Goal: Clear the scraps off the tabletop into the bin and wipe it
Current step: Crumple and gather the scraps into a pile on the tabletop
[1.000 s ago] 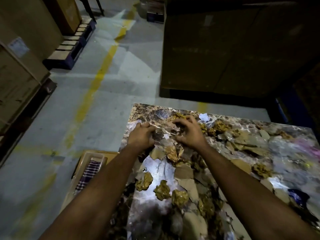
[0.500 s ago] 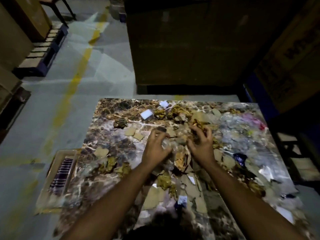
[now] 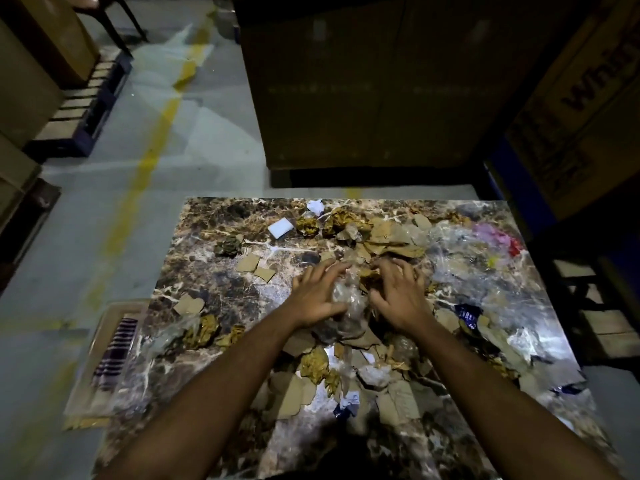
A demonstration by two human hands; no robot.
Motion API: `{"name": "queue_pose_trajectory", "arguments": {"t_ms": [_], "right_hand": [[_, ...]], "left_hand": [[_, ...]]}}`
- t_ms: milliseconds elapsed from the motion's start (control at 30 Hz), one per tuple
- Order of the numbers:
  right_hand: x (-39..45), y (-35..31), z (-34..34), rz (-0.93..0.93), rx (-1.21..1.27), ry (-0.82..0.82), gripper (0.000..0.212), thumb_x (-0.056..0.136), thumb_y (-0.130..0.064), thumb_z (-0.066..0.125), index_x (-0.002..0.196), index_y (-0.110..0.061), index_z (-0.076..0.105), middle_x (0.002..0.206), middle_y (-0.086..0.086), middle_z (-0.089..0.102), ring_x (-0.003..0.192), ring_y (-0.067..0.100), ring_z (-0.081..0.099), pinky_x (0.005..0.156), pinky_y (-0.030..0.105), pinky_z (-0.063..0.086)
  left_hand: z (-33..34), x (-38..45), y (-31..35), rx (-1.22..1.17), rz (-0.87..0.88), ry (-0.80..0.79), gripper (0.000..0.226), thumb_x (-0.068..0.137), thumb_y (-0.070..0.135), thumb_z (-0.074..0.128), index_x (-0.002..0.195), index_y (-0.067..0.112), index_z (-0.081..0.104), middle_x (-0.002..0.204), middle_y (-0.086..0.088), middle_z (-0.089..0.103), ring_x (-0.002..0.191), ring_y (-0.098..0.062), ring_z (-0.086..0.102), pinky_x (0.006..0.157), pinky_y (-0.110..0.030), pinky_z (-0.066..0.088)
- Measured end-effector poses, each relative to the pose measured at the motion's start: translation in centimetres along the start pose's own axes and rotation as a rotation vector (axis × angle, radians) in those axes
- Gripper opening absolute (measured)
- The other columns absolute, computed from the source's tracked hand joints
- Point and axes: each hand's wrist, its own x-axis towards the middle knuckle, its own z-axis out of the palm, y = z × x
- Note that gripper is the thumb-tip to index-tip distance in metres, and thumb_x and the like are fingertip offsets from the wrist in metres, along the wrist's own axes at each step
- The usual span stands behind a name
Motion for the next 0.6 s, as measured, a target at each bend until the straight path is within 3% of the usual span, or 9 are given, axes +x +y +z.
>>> {"name": "queue_pose_trajectory", "arguments": {"t_ms": [133,300,367,433,533,600], "right_hand": [[2.2,-2.1,-1.6,-0.072,-0.067,0.079,0.05,0.09,-0.047,0.051,0.136,-0.029,0.046,0.144,0.005,0.042,0.129,0.024,0.039,0.106,0.048,0.041],[7.5,-7.2,-2.6,-0.187,-0.016,0.166,0.044,0.089,-0.035,0.065,0.13,-0.027,0.051,0.136,0.004,0.042,0.128,0.023,0.04,0.104,0.043,0.044],[10.8,-9.3,-2.9,-0.225,-0.066,0.121,0.052,0.086,-0.043,0.067,0.133,-0.03,0.05,0.14,0.005,0.043,0.13,0.027,0.04,0.105,0.045,0.042],[14.4,-11.0,-2.8,-0.221,-0.159,0.006,0.069,0.081,-0.056,0.07,0.142,-0.035,0.045,0.154,0.006,0.037,0.138,0.031,0.034,0.112,0.049,0.035],[19.3,-12.2,-2.4,-0.184,-0.266,-0.125,0.096,0.072,-0.071,0.073,0.152,-0.043,0.03,0.167,0.005,0.018,0.149,0.037,0.021,0.117,0.059,0.024],[22.2,-12.3,-1.6,-0.147,-0.296,-0.221,0.105,0.066,-0.075,0.076,0.154,-0.05,0.022,0.169,0.005,0.009,0.152,0.041,0.011,0.116,0.067,0.02]], "left_hand": [[-1.8,-0.1,-1.6,0.046,0.028,-0.018,0.091,0.074,0.073,0.048,0.155,0.047,0.016,0.165,0.001,0.015,0.148,-0.027,0.017,0.118,-0.062,0.011],[-6.9,-0.1,-4.3,-0.106,-0.035,0.124,0.079,0.078,0.073,0.046,0.15,0.043,0.034,0.16,-0.001,0.032,0.146,-0.027,0.023,0.117,-0.057,0.022],[-9.1,0.3,-6.4,-0.048,-0.121,0.183,0.08,0.077,0.074,0.055,0.148,0.042,0.037,0.16,0.0,0.032,0.148,-0.036,0.019,0.118,-0.061,0.021],[-10.7,0.8,-9.8,0.082,-0.238,0.184,0.088,0.077,0.071,0.066,0.152,0.044,0.029,0.164,-0.003,0.024,0.15,-0.043,0.012,0.118,-0.065,0.013],[-12.1,1.4,-15.5,0.211,-0.37,0.11,0.122,0.05,0.088,0.065,0.153,0.053,0.01,0.167,-0.015,0.01,0.152,-0.047,0.002,0.118,-0.069,0.011],[-12.0,1.6,-17.7,0.194,-0.405,0.055,0.132,0.045,0.085,0.074,0.153,0.055,0.006,0.168,-0.014,-0.001,0.151,-0.048,-0.006,0.117,-0.072,0.012]]}}
